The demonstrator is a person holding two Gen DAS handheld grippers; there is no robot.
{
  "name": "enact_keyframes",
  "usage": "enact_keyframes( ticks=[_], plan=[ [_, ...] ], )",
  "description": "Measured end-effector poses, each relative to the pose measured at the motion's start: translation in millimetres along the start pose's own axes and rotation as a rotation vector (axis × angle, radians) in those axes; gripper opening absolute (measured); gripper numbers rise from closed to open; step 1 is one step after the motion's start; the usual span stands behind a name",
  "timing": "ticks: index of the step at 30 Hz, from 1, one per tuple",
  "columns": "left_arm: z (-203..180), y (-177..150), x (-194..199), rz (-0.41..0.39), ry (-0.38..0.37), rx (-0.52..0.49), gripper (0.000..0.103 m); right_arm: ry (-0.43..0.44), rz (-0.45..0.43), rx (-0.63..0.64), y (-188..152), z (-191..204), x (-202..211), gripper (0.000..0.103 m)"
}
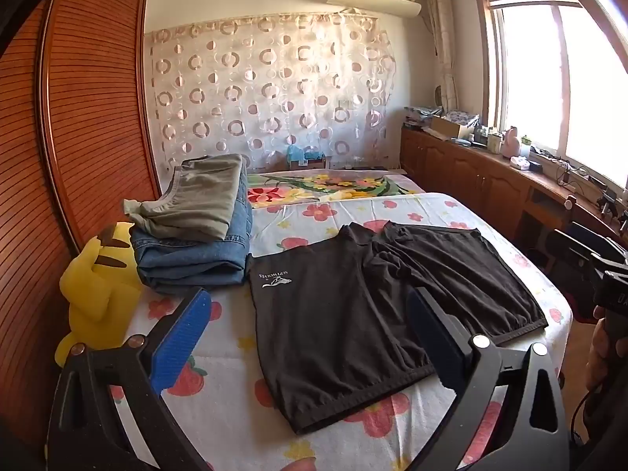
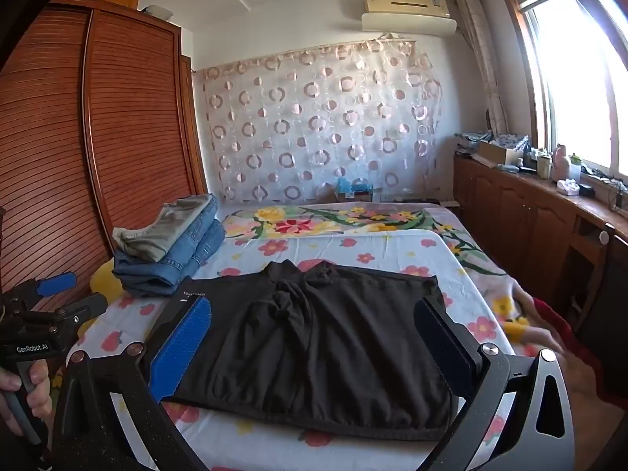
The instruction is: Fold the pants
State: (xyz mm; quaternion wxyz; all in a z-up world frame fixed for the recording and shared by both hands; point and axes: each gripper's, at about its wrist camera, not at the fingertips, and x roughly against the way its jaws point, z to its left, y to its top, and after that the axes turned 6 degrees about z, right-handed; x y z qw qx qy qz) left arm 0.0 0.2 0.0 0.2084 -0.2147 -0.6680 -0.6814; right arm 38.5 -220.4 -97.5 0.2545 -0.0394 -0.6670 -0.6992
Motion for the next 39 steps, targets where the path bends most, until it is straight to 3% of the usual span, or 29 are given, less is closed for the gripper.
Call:
enact_keyframes(
  ticks=[39],
  plan=[
    [2.5,0.8,2.2,-0.019,-0.013,0.021,0.100,0.000,-0.004,0.013,-2.3,3.1,2.2,0.103]
  ],
)
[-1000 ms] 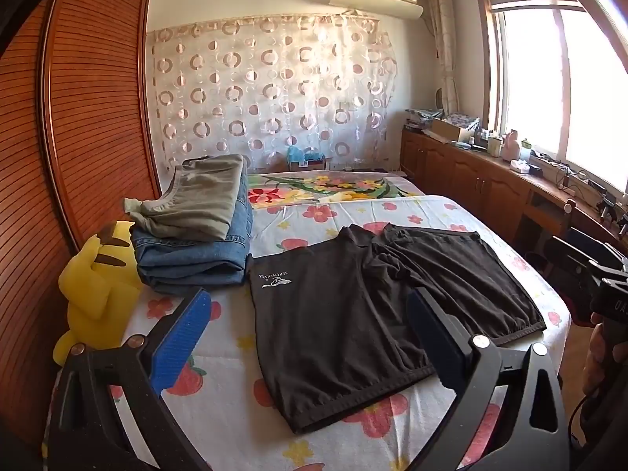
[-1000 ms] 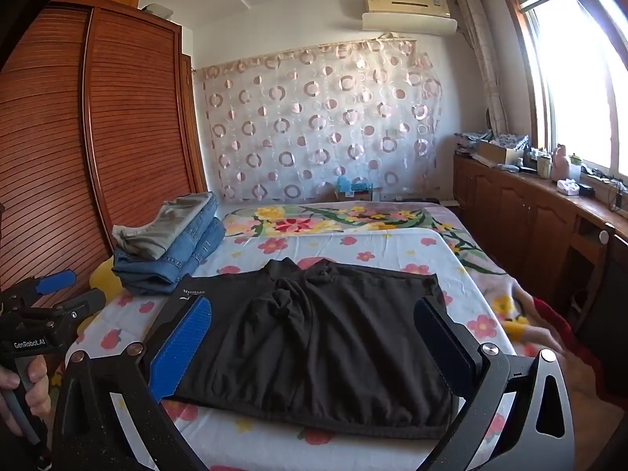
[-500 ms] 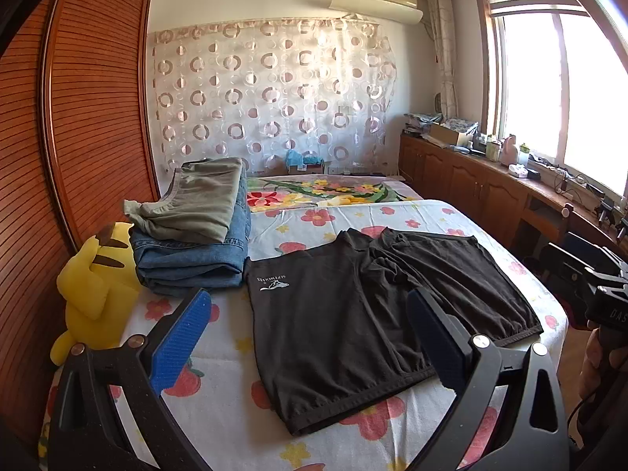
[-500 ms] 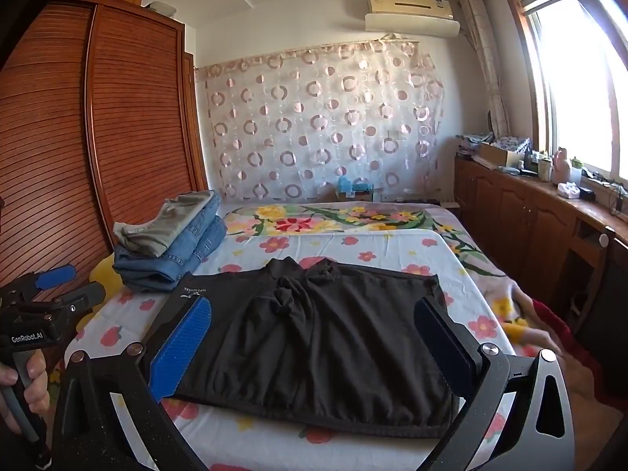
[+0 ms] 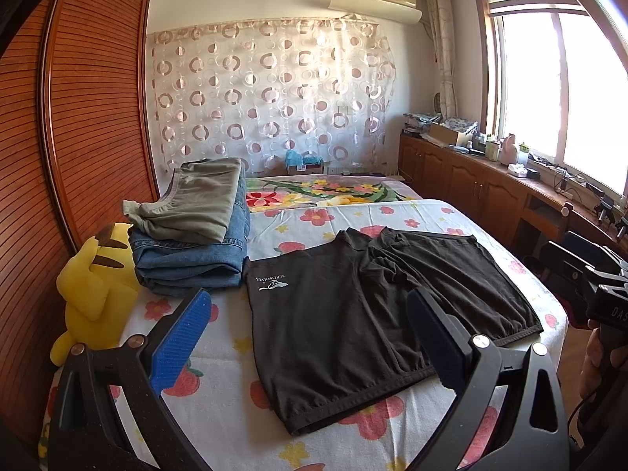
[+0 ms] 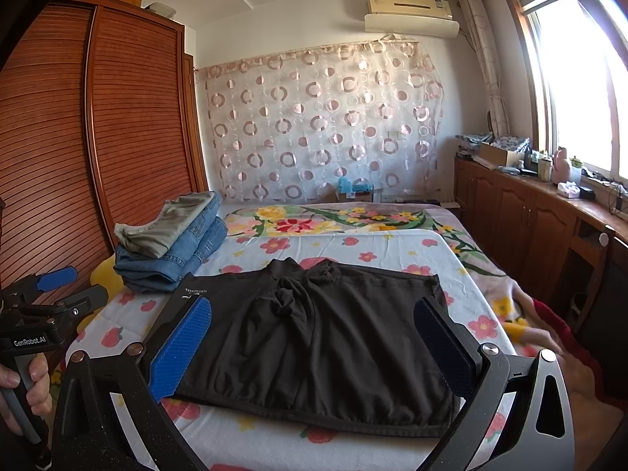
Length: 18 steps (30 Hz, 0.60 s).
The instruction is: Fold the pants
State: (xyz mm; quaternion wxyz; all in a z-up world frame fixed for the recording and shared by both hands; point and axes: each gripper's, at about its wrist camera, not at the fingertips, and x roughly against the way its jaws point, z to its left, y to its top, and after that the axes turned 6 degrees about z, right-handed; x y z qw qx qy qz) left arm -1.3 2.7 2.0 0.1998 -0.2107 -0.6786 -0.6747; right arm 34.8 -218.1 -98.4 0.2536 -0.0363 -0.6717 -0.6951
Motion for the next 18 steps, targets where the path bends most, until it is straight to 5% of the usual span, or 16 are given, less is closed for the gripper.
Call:
enact_keyframes(
  ticks=[18],
  plan=[
    [-1.5,4.3,2.2,-0.007,-0.003,0.000,0.100,0.002,0.002,0.000,-0.1,1.0,1.3,0.103]
  ],
)
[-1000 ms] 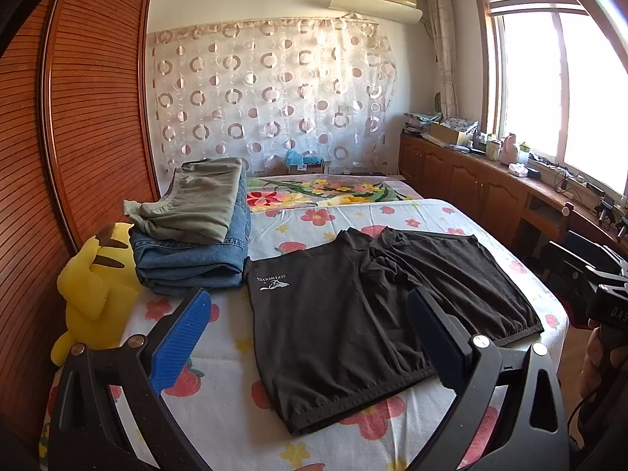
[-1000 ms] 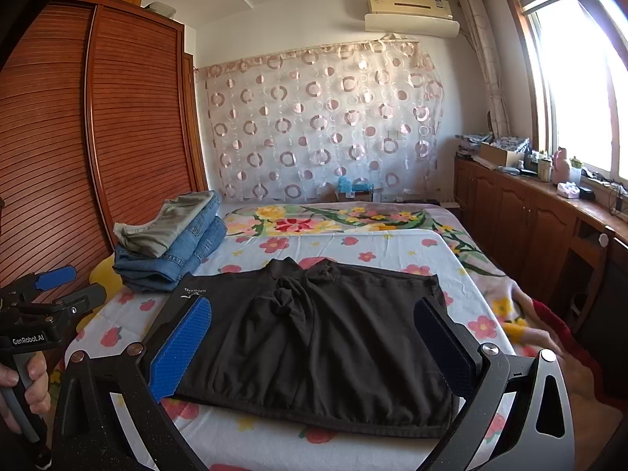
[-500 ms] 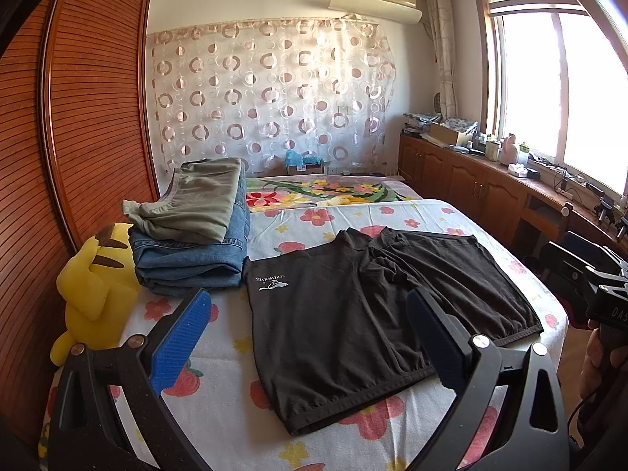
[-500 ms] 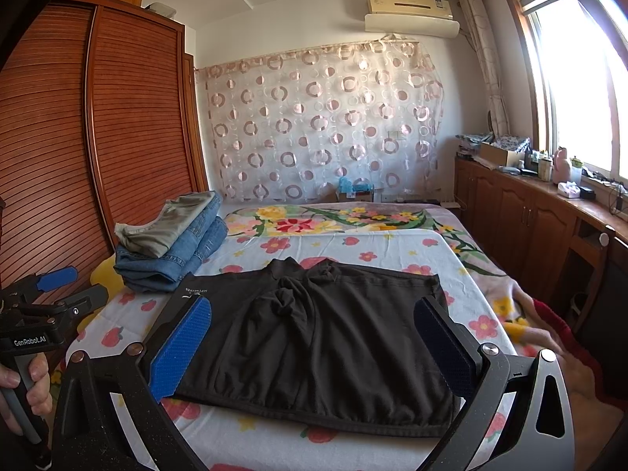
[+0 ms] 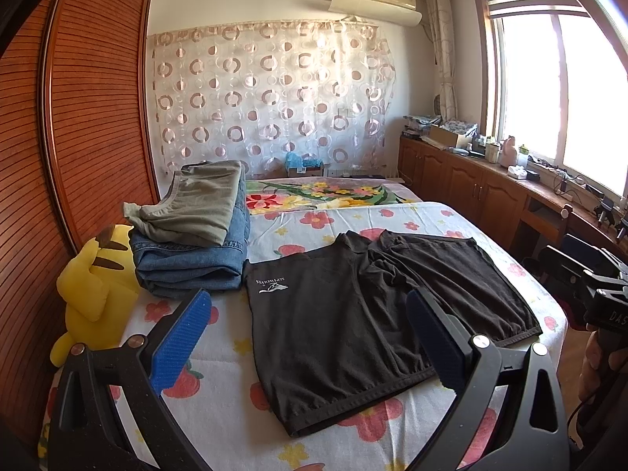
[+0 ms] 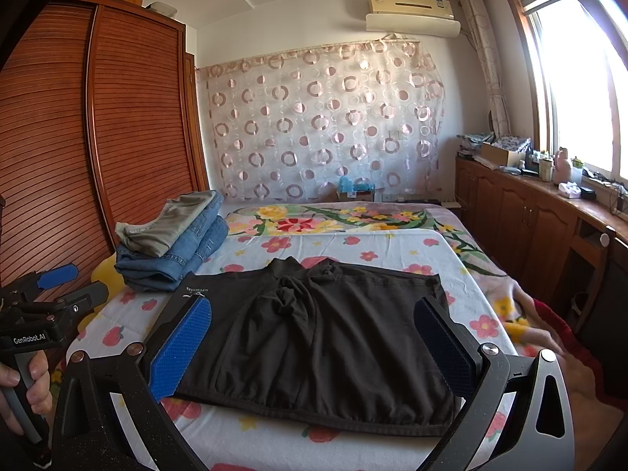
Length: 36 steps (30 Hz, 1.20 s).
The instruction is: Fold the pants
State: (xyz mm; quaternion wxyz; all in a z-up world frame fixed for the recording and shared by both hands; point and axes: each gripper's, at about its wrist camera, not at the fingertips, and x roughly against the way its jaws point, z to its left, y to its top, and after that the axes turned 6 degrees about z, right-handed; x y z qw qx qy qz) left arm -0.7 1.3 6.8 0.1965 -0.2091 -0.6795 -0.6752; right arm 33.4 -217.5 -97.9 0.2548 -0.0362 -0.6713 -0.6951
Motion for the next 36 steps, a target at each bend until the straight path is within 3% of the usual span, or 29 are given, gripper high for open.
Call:
enact_keyframes(
  ticks=[36],
  plan=[
    [-6.3,1.3,3.9,-0.006,-0.003,0.001,0.100,0.001,0.001,0.002,-0.3,3.4,1.3,0.103]
  ],
)
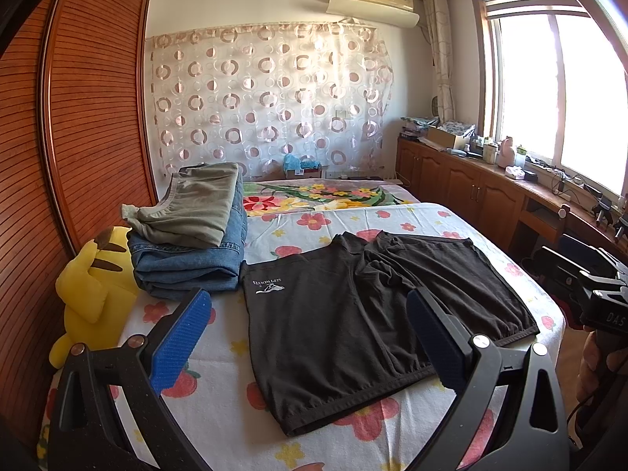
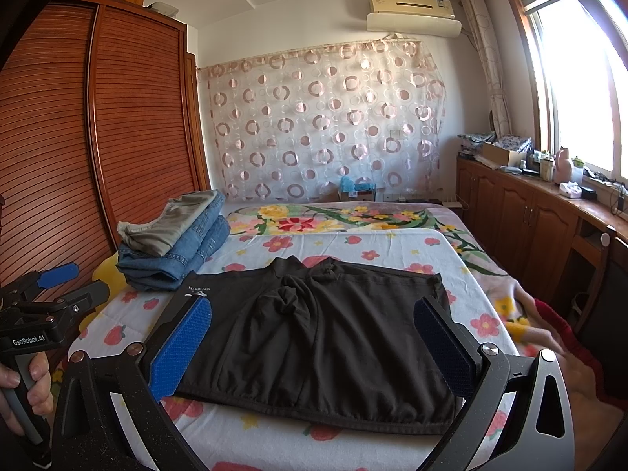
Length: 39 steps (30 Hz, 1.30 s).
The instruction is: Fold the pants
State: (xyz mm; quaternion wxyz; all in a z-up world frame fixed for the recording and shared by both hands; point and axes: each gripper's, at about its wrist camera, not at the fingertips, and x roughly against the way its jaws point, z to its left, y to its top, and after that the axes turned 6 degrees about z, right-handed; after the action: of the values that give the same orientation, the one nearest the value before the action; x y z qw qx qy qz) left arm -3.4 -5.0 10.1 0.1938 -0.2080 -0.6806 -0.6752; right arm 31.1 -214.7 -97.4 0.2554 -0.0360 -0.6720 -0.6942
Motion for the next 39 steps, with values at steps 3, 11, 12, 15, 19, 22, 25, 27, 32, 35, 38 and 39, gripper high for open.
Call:
enact_keyframes(
  ticks=[3,11,12,15,19,22,25,27,32,35,38,39],
  plan=[
    [-3.0,-0.3,-1.8,0.016,-0.005,-0.001,0.100,0.003,0.005,0.001,-0.3,0.2,-0.9,0.103],
    [1.4,-17.4,-23.9,0.097,-0.009,0.005,0.100,-0.005,0.066,-0.005,-2.4,-14.6,-16.2,0.103],
    [3.4,-19.3,-26.8,0.105,-0.009,0.006,0.100,-0.011,0.077,-0.004,-3.5,-17.4,-19.4,0.103],
    [8.2,-24.8,-35.1,0.129,-0.013,0.013,0.100,-0.021,0.105,0.006,-2.6,-19.3,-24.7,0.103],
    [14.4,-31.7,-44.8,0.157,-0.009,0.021,0.100,-0.028,0.145,0.016,-4.4,-22.3,-32.2,0.103],
    [17.3,-35.0,-49.1,0.172,-0.007,0.025,0.100,-0.031,0.173,0.019,-6.6,-23.3,-36.6,0.103],
    [19.7,-37.8,-52.0,0.185,-0.004,0.025,0.100,-0.033,0.197,0.023,-7.1,-24.3,-38.8,0.103],
    [21.7,-40.7,-54.5,0.194,-0.001,0.025,0.100,-0.032,0.214,0.026,-7.8,-24.1,-40.3,0.103],
    [25.9,-47.5,-61.3,0.221,0.004,0.029,0.100,-0.028,0.279,0.035,-9.6,-25.8,-48.0,0.103],
    [29.5,-52.1,-66.1,0.239,0.008,0.034,0.100,-0.026,0.320,0.025,-6.8,-30.7,-51.9,0.103],
    [33.8,-58.0,-70.0,0.263,0.012,0.034,0.100,-0.030,0.348,0.029,-2.6,-32.9,-50.7,0.103],
    [35.0,-59.8,-70.6,0.269,0.014,0.035,0.100,-0.036,0.357,0.034,-1.7,-32.9,-48.6,0.103]
  ],
)
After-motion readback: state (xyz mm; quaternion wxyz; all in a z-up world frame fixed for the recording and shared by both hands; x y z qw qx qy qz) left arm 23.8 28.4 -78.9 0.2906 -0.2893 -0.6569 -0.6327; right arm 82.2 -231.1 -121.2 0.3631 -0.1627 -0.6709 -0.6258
